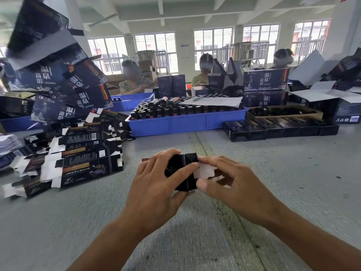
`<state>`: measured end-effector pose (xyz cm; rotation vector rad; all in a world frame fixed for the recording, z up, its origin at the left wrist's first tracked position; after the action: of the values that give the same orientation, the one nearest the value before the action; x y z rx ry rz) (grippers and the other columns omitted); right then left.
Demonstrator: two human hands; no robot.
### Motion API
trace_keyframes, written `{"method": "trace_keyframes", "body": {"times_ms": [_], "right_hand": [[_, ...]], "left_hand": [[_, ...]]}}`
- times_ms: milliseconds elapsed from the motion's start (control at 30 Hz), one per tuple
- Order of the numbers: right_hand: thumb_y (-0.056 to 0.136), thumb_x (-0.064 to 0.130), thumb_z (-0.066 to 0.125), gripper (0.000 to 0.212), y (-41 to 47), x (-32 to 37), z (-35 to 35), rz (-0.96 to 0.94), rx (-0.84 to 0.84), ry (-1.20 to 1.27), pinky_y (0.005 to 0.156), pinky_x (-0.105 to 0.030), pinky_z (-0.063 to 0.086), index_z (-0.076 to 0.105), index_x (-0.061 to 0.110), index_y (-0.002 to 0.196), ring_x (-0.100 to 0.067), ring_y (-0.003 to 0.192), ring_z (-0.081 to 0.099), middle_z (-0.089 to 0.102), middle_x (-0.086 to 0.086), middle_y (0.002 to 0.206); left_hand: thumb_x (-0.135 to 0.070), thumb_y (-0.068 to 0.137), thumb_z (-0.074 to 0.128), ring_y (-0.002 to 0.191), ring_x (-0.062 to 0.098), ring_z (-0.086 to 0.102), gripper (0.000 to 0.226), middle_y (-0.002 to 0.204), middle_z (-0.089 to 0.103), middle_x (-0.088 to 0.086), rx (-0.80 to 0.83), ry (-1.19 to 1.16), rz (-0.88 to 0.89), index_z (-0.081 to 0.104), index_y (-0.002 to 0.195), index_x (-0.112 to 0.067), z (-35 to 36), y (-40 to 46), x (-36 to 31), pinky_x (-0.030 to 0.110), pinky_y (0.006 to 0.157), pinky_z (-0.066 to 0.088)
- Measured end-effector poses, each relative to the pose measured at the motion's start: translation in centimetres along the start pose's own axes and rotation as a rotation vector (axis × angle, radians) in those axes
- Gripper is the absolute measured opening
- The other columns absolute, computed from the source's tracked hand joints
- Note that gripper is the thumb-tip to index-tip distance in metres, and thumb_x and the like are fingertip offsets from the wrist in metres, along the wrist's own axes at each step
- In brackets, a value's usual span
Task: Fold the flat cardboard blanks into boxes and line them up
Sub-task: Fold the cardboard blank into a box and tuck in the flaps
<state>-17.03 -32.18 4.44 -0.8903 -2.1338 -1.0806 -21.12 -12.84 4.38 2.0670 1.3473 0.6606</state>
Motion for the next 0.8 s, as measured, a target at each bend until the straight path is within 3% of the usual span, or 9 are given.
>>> {"method": "trace_keyframes", "body": {"times_ms": [100, 267, 367, 467, 667, 800], "right_hand": [[0.085, 0.024, 0.077, 0.061, -0.1, 0.1, 0.3, 0.011, 0.057, -0.012, 0.086, -0.016, 0.053, 0.053, 0.036, 0.141, 0.001, 0.105, 0.063, 0.060, 0.023, 0.122], [0.085, 0.022, 0.079, 0.031, -0.3, 0.0, 0.1, 0.012, -0.203, 0.031, 0.064, -0.011, 0.050, 0.066, 0.036, 0.109, 0.001, 0.075, 0.067, 0.069, 0.013, 0.091], [0.084, 0.024, 0.080, 0.038, -0.4, -0.1, 0.3, 0.011, -0.257, 0.020, 0.064, -0.012, 0.052, 0.058, 0.039, 0.110, 0.001, 0.079, 0.068, 0.068, 0.016, 0.101], [0.081, 0.029, 0.082, 0.039, -0.4, -0.1, 0.5, 0.037, -0.272, 0.072, 0.069, -0.017, 0.056, 0.052, 0.040, 0.105, -0.002, 0.083, 0.070, 0.071, 0.016, 0.099], [0.088, 0.010, 0.072, 0.034, -0.6, 0.2, 1.0, -0.001, -0.160, 0.080, 0.077, -0.011, 0.052, 0.068, 0.037, 0.109, 0.002, 0.098, 0.067, 0.069, 0.026, 0.102], [0.092, 0.021, 0.070, 0.018, -0.3, -0.1, 0.7, 0.050, -0.210, 0.157, 0.073, -0.013, 0.053, 0.069, 0.036, 0.101, 0.001, 0.090, 0.069, 0.070, 0.024, 0.098]], "left_hand": [[-0.050, 0.085, 0.066, 0.116, 0.031, 0.057, 0.051, 0.138, 0.053, 0.011, -0.004, 0.004, -0.008, 0.055, 0.133, -0.034, 0.1, -0.1, 0.3, 0.046, 0.087, 0.051], [-0.049, 0.083, 0.067, 0.121, 0.028, 0.053, 0.053, 0.138, 0.051, 0.008, -0.024, -0.006, 0.037, 0.052, 0.133, -0.037, 0.4, -0.2, -0.9, 0.043, 0.091, 0.049], [-0.047, 0.081, 0.070, 0.122, 0.029, 0.053, 0.055, 0.139, 0.051, 0.009, -0.030, 0.013, 0.044, 0.052, 0.131, -0.036, 0.7, -0.3, -1.4, 0.046, 0.090, 0.052], [-0.048, 0.082, 0.070, 0.122, 0.029, 0.053, 0.053, 0.140, 0.050, 0.008, -0.049, 0.001, 0.023, 0.053, 0.130, -0.036, 0.7, -0.3, -1.2, 0.046, 0.089, 0.053], [-0.046, 0.081, 0.071, 0.122, 0.029, 0.054, 0.066, 0.140, 0.049, 0.006, -0.113, -0.056, -0.031, 0.046, 0.139, -0.030, 0.6, -0.3, -0.9, 0.044, 0.091, 0.051], [-0.052, 0.085, 0.064, 0.127, 0.020, 0.047, 0.081, 0.142, 0.044, -0.002, -0.133, -0.088, -0.047, 0.032, 0.152, -0.021, 0.6, -0.2, -1.4, 0.035, 0.099, 0.042]]}}
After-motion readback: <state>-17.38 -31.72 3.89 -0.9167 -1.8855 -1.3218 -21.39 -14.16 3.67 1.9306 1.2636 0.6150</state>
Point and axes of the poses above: each hand's wrist, its own y-axis towards the middle knuckle, its own z-axis out of the palm, x = y × z, the point moved 3 cm from there along y, towards the middle knuckle
